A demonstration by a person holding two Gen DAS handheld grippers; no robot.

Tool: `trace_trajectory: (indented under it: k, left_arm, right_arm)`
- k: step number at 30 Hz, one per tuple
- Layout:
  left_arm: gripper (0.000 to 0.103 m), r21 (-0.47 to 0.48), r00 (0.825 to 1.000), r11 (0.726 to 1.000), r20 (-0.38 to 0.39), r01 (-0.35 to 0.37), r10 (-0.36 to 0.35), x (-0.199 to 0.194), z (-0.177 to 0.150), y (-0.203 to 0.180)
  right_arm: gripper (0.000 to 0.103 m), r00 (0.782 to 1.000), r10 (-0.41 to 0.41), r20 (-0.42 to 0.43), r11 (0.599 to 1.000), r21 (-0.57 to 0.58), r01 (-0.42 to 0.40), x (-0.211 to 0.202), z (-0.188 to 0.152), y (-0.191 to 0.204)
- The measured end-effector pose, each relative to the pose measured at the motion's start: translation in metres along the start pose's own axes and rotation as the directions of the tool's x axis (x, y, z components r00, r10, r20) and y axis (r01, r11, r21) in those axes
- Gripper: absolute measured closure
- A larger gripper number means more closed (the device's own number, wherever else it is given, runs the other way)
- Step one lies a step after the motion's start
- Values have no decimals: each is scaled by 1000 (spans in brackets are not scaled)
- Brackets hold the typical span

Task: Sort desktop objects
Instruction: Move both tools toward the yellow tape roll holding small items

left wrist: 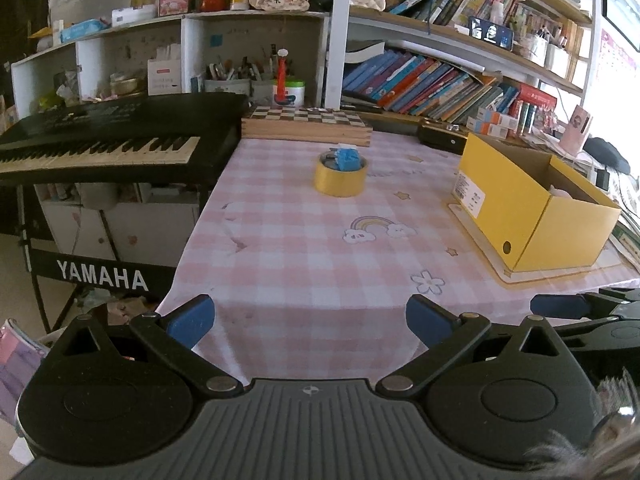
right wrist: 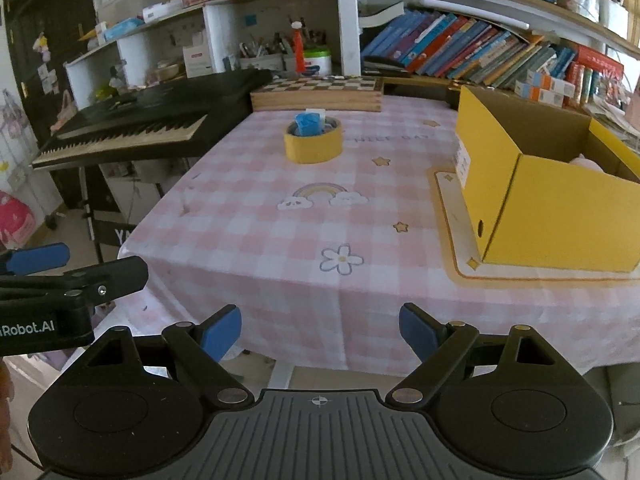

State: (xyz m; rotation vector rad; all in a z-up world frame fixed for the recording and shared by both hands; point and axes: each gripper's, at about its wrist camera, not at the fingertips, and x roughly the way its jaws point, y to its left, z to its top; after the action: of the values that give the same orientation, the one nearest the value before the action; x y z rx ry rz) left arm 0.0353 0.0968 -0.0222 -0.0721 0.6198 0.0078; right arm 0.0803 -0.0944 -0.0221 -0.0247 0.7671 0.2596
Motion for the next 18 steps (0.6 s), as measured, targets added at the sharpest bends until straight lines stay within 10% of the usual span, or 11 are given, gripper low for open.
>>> trace_trajectory:
  k: [18]
  left_arm:
    - [0, -28, 998, 999, -49, -28, 27, 74, 37, -9]
  right_arm:
    - [15, 999, 30, -42, 999, -27, -31, 62, 47, -30]
